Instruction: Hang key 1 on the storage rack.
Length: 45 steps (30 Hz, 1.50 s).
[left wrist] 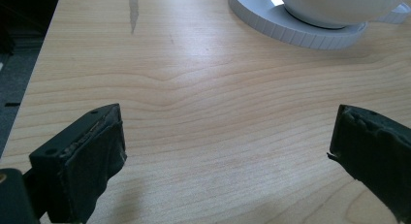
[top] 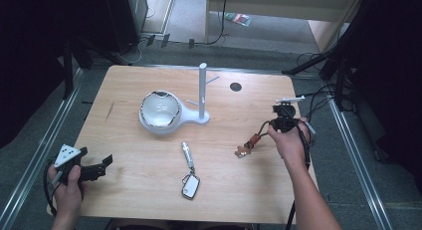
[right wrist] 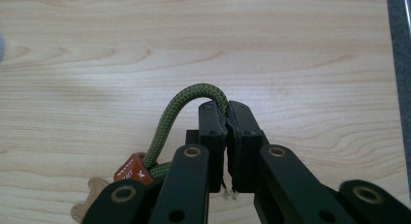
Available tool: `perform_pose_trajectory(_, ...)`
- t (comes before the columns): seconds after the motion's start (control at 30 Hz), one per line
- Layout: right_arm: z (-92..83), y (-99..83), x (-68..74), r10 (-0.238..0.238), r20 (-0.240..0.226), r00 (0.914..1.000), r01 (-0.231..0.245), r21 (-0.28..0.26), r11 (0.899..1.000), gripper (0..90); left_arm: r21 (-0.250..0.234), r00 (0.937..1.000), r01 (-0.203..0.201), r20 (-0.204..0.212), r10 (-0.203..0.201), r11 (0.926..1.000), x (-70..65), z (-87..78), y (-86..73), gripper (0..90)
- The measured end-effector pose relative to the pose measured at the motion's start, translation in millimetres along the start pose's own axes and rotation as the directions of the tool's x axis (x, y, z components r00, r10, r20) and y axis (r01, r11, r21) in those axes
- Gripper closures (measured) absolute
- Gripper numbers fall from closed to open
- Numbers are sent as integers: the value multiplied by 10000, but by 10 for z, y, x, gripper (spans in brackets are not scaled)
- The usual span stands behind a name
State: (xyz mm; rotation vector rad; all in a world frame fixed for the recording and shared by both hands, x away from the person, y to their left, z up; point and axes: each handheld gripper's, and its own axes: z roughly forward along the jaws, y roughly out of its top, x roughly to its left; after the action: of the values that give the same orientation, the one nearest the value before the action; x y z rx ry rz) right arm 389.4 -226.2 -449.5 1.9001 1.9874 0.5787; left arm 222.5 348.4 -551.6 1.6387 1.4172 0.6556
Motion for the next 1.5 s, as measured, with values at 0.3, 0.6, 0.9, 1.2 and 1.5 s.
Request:
perform_pose_trajectory(0.3,-157,44,58,-286,-180,9994,269,-901,9956,869,9,10000,6,4,-6,10000,0,-1,0,0)
perform_pose_trajectory(0.6,-281,62,99,-554,-229,9982,511,-1579,9861,869,-2,10000,5,-2,-5,10000,0,-1,0,0)
perform_pose_trajectory(0.9,-393,84,99,-868,-246,9959,782,-2460,9661,869,12,10000,19,4,-19,10000,0,-1,0,0)
perform_pose_trajectory(1.2,-534,134,161,-1411,-115,9899,1279,-3546,9262,867,13,10000,23,11,-23,10000,1,0,0,0)
perform_pose_trajectory(1.5,-679,172,233,-1525,-233,9880,1230,-4767,8704,868,6,10000,43,23,-43,10000,2,0,0,0)
